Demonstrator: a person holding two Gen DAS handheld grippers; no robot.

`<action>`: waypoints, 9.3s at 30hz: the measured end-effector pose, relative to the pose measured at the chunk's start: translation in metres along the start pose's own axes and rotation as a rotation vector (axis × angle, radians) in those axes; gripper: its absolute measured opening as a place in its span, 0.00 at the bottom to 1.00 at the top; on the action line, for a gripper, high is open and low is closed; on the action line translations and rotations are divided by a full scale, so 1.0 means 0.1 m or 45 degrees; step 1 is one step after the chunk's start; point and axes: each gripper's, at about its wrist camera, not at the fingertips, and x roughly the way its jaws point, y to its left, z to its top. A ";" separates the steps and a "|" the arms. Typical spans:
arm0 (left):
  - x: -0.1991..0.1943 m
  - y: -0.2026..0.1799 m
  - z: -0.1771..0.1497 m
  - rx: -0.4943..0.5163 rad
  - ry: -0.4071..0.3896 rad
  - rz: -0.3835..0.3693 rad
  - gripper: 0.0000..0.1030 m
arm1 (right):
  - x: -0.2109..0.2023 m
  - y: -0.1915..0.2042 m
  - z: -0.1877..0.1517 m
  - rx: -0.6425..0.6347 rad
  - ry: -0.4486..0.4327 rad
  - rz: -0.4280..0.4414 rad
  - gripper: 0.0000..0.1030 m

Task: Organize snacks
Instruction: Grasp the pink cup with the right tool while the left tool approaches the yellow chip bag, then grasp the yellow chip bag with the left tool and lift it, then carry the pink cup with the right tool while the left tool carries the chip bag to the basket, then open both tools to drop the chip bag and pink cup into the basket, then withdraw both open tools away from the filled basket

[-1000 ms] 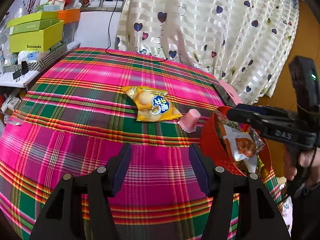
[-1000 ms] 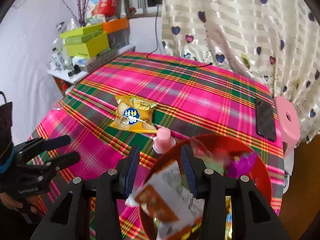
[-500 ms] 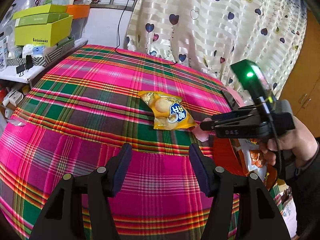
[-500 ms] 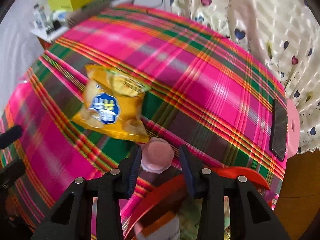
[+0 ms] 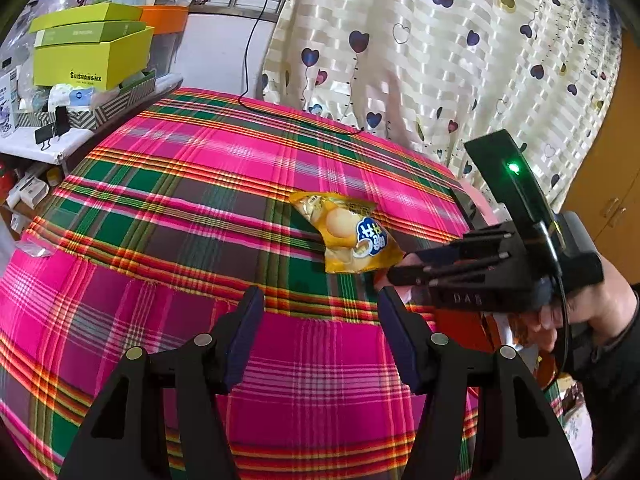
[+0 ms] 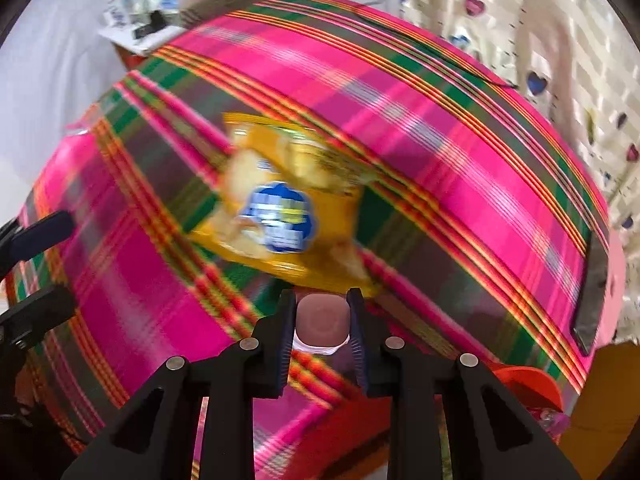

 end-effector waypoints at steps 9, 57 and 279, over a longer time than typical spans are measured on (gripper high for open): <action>-0.01 0.07 0.00 -0.028 -0.007 -0.003 0.58 | -0.34 -0.14 -0.05 0.035 -0.087 -0.054 0.22; 0.35 0.64 -0.15 -0.303 0.162 0.002 0.68 | -0.35 0.44 -0.11 0.070 -0.246 0.290 0.23; -0.21 -1.92 -0.68 0.479 0.110 -0.100 0.37 | -1.50 -0.06 -2.60 0.611 -0.564 -0.192 0.43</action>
